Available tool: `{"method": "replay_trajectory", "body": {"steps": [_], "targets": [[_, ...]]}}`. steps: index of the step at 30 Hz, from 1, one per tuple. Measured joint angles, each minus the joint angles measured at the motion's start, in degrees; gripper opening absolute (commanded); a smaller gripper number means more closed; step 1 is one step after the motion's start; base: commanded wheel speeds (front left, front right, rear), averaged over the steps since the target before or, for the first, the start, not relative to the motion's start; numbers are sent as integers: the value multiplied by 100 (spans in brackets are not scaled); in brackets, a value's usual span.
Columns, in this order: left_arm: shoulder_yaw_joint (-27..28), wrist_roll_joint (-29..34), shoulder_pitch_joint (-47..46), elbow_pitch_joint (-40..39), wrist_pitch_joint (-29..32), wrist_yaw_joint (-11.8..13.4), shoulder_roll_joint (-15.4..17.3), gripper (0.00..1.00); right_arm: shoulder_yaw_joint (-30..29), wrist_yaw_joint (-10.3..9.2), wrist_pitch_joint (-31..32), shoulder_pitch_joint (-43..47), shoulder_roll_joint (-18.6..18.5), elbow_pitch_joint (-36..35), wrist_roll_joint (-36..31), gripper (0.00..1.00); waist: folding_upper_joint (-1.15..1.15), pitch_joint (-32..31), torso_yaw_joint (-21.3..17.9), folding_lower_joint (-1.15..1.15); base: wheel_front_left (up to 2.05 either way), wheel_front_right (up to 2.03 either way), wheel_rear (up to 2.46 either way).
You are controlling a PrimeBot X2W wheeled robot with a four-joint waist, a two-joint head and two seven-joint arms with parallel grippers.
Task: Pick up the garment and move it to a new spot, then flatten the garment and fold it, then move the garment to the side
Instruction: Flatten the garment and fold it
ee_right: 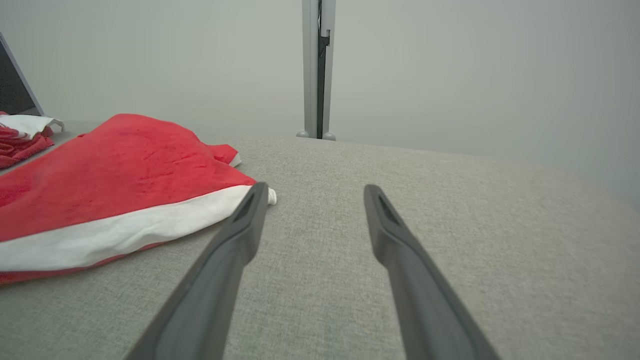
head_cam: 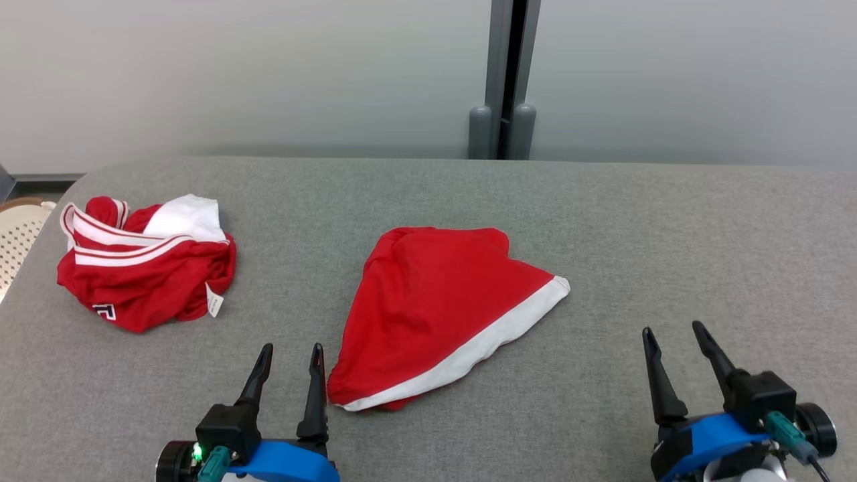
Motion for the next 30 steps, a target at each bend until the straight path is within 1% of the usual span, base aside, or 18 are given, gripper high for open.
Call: {"method": "replay_trajectory", "body": {"steps": [5,8,10,12,16,19,23,26,27,28,30], "targets": [[-49,-1,-134,-31,0,-1,-1,100,-76,0,-1,-495,-1,403,-294,100,0,155,105,0,0,0,0],[-94,-23,-250,-67,0,-2,-1,100,-122,0,89,-995,0,865,-660,100,0,278,212,0,0,0,0],[-134,-36,-299,-98,0,0,0,100,-165,0,274,-1362,-12,1195,-889,100,0,368,294,0,0,0,0],[-171,-45,-335,-121,0,1,0,100,-179,0,523,-1704,-44,1566,-943,100,0,473,375,1,0,0,0],[-215,-82,-467,-151,0,29,0,100,-138,0,968,-2376,-267,2265,-1047,100,0,677,565,1,0,0,0],[-249,-104,-540,-181,0,36,1,100,37,0,1192,-2735,-402,2737,-1136,100,0,821,709,1,0,0,0],[-271,-138,-591,-213,0,81,1,100,417,1,1485,-3070,-471,3340,-971,100,0,980,870,1,0,0,0],[-270,-144,-591,-240,0,101,1,100,668,0,1635,-3257,-534,3622,-808,100,0,1044,929,1,0,0,0],[-263,-144,-588,-248,0,103,1,100,726,0,1677,-3311,-550,3689,-743,78,0,1050,932,1,0,0,0],[-257,-144,-584,-252,0,107,1,100,790,0,1701,-3346,-554,3747,-671,42,0,1045,928,1,0,0,0],[-246,-144,-563,-263,0,129,0,100,886,0,1702,-3376,-539,3824,-537,14,0,1027,911,1,0,0,0]]}}
